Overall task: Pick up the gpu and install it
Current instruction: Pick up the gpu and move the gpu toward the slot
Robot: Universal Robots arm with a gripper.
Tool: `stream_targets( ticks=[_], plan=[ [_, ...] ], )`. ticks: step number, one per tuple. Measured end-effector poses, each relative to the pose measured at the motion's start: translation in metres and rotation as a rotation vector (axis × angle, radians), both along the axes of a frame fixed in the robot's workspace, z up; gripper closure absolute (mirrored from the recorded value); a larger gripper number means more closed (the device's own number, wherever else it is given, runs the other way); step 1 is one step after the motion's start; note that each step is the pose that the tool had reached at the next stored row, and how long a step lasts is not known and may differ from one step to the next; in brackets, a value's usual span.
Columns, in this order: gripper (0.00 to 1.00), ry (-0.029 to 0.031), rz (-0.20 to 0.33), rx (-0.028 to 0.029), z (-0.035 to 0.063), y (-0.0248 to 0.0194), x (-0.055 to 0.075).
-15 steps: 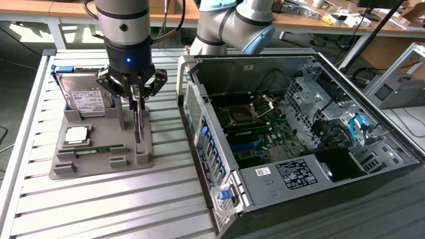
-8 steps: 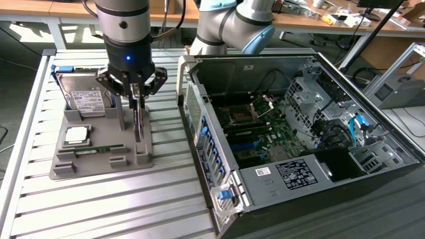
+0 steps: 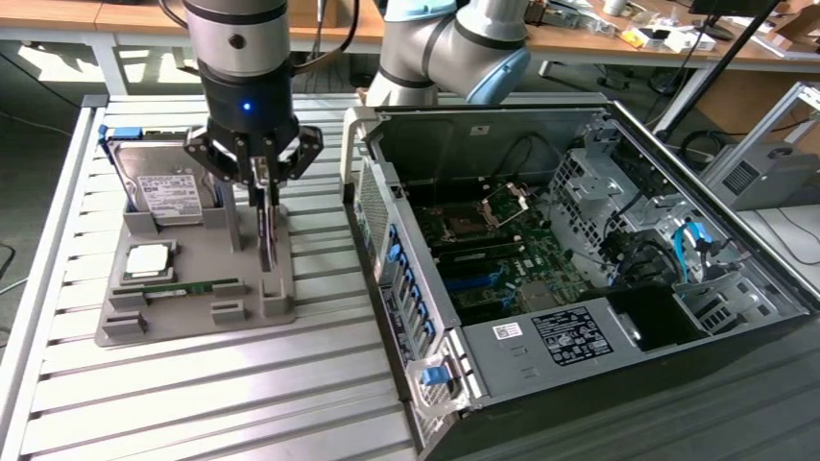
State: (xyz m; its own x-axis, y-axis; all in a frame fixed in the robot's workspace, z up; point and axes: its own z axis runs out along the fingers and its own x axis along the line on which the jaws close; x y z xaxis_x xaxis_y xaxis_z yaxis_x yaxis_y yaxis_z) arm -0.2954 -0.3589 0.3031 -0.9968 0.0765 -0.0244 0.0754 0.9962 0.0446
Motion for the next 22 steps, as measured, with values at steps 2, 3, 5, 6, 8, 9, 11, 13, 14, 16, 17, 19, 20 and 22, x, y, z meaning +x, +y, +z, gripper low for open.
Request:
stream_targets(
  ticks=[2,3,5,6,8,9,11,13,14,16,17,19,20,22],
  plan=[
    [0.73,0.0,0.0,0.0,0.0012,0.0,0.0],
    [0.73,0.0,0.0,0.0,0.0017,0.0,0.0],
    [0.73,0.0,0.0,0.0,0.0031,0.0,0.0],
    [0.73,0.0,0.0,0.0,0.0038,0.0,0.0],
    [0.73,0.0001,0.0,0.0,0.0057,0.0,0.0],
    [0.73,-0.0001,0.0,0.0,0.007,0.0,0.0],
    [0.73,0.0,0.0,0.0,0.0091,0.0,0.0],
    [0.73,0.0,0.0,0.0,0.0107,0.0,0.0],
    [0.73,0.0,0.0,0.0,0.0117,0.0,0.0],
    [0.73,0.0,0.0,0.0,0.0137,0.0,0.0],
    [0.73,0.0,0.0,0.0,0.0146,0.0,0.0],
    [0.73,0.0,0.0,0.0,0.0161,0.0,0.0],
    [0.73,0.0,0.0,0.0,0.017,0.0,0.0],
    [0.73,0.0,0.0,0.0,0.0188,0.0,0.0]
  ],
)
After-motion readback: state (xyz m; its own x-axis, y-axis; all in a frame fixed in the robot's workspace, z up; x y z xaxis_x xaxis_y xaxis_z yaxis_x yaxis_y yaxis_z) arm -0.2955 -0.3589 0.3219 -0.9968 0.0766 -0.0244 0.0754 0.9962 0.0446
